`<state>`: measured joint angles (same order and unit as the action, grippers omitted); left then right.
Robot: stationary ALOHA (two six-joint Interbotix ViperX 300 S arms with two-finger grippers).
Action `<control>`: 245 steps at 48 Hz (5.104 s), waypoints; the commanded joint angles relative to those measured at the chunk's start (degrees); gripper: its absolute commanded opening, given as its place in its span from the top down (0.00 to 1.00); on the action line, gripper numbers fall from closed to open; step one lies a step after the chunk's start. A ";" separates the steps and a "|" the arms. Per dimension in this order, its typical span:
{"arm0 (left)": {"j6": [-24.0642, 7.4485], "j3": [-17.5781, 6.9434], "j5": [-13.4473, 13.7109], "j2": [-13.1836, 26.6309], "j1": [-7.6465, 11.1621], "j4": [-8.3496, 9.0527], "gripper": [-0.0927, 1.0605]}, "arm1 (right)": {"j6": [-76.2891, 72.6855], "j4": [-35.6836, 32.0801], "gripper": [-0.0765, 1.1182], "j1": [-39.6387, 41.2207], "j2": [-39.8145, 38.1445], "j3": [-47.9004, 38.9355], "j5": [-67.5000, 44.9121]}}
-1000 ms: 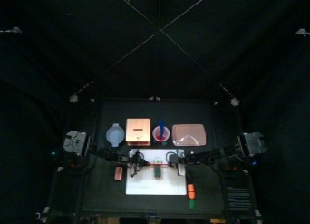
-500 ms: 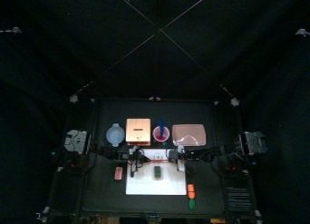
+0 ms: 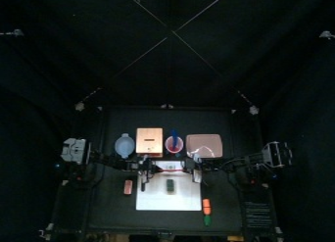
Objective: Cut the sushi into 4 pieces with the knife
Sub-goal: Cut the sushi into 4 pieces
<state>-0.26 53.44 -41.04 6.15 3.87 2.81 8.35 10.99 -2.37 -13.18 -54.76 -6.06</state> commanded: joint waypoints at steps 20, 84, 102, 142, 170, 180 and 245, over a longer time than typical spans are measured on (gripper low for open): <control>0.00 -1.85 0.35 1.41 5.01 0.18 0.74 | -0.09 1.05 0.84 -4.13 -0.09 0.35 -1.41; 0.00 -3.69 2.99 12.74 5.19 -3.25 0.74 | -0.18 2.37 0.84 -4.57 13.71 2.55 -2.11; -0.35 -4.22 5.01 12.30 2.29 -3.60 0.74 | 0.18 0.62 0.84 -0.97 12.92 2.64 -1.67; -5.01 -3.87 7.91 0.53 7.21 -0.62 0.74 | -0.18 0.26 0.84 -5.98 -0.09 2.46 1.23; -4.75 -4.57 7.91 3.60 8.53 0.70 0.74 | -0.18 2.90 0.84 -8.00 4.66 2.64 0.88; -4.75 -5.45 7.91 5.71 8.70 0.79 0.74 | -0.18 3.43 0.84 -8.17 6.94 3.16 0.79; -4.66 -7.56 12.66 4.57 11.51 -0.26 0.58 | -0.09 5.01 0.84 -11.95 7.56 4.92 4.31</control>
<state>-4.57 46.49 -28.74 13.18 15.64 2.64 7.91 16.35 -14.77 -1.49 -49.57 -2.37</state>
